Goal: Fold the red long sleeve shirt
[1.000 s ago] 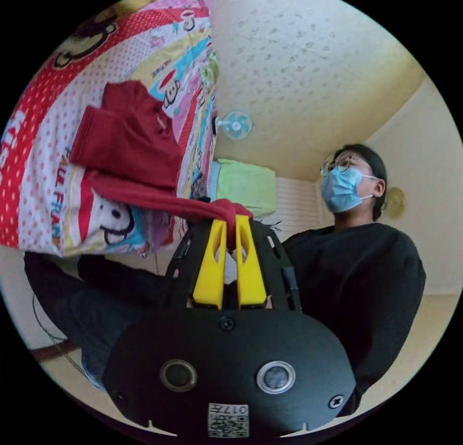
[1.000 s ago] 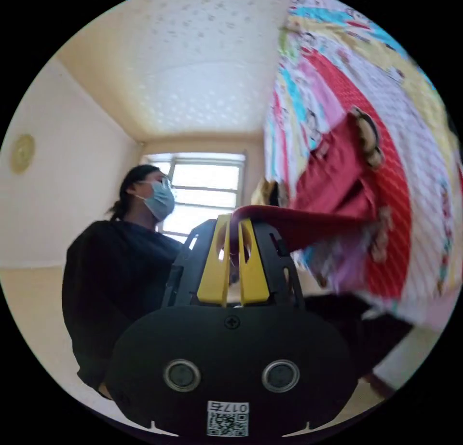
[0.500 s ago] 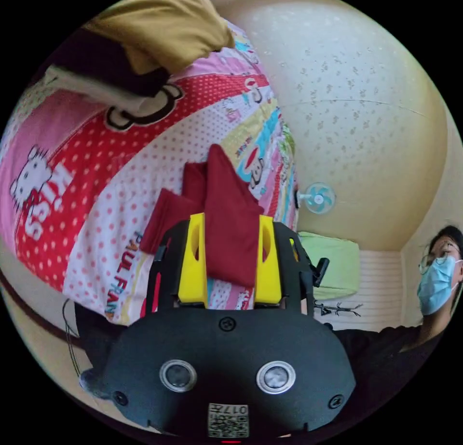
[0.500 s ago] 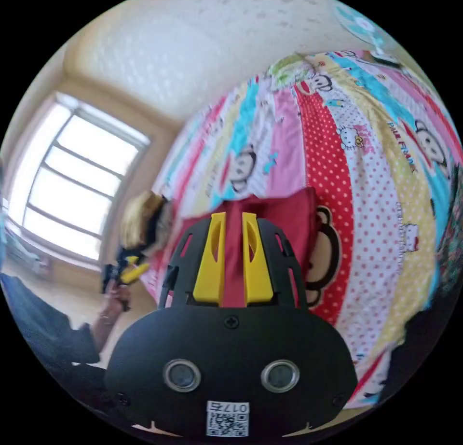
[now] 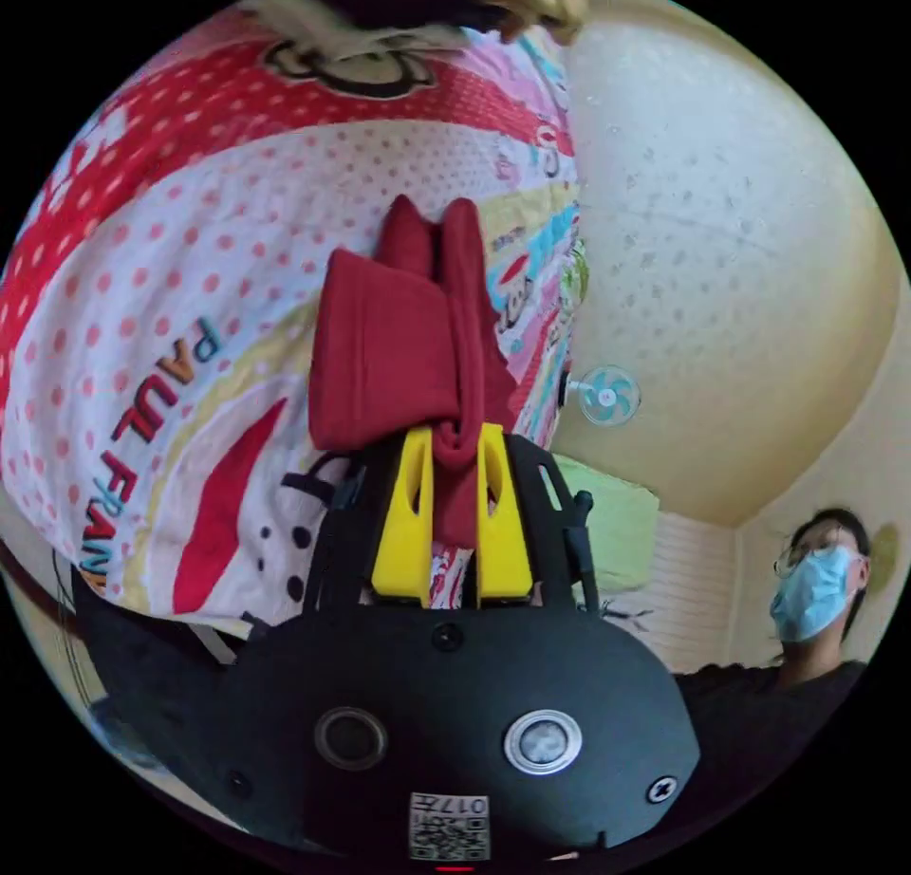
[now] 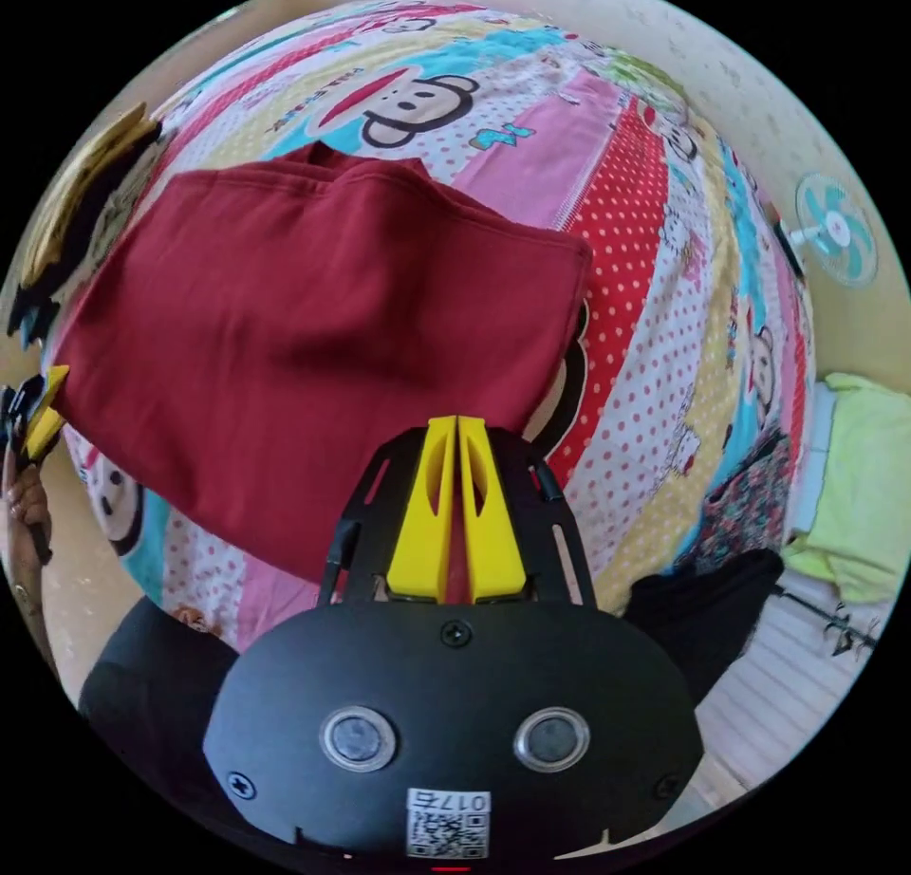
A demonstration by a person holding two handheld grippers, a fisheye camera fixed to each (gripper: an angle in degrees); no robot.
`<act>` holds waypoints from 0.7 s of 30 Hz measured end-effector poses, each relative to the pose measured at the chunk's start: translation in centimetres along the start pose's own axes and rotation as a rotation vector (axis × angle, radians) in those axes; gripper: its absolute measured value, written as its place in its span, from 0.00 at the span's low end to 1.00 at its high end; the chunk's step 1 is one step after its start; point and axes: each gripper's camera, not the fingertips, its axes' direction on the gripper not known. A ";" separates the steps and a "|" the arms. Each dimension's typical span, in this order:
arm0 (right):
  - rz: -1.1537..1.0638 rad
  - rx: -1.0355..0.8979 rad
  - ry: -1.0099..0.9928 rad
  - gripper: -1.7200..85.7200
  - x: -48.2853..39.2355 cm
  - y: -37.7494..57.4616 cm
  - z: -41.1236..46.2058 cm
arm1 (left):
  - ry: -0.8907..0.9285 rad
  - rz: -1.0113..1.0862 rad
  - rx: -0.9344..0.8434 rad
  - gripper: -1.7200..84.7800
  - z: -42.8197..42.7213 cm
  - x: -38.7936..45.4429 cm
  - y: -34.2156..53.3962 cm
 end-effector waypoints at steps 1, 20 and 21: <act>0.043 0.020 -0.111 0.03 2.3 1.1 -0.9 | -0.015 0.086 -0.026 0.10 0.4 1.9 0.0; 0.711 0.197 -1.211 0.17 23.8 21.7 4.8 | -0.316 0.247 -0.323 0.29 14.9 5.5 7.3; 0.775 0.241 -1.312 0.19 24.1 22.0 5.7 | -0.298 0.162 -0.340 0.30 15.0 2.7 7.1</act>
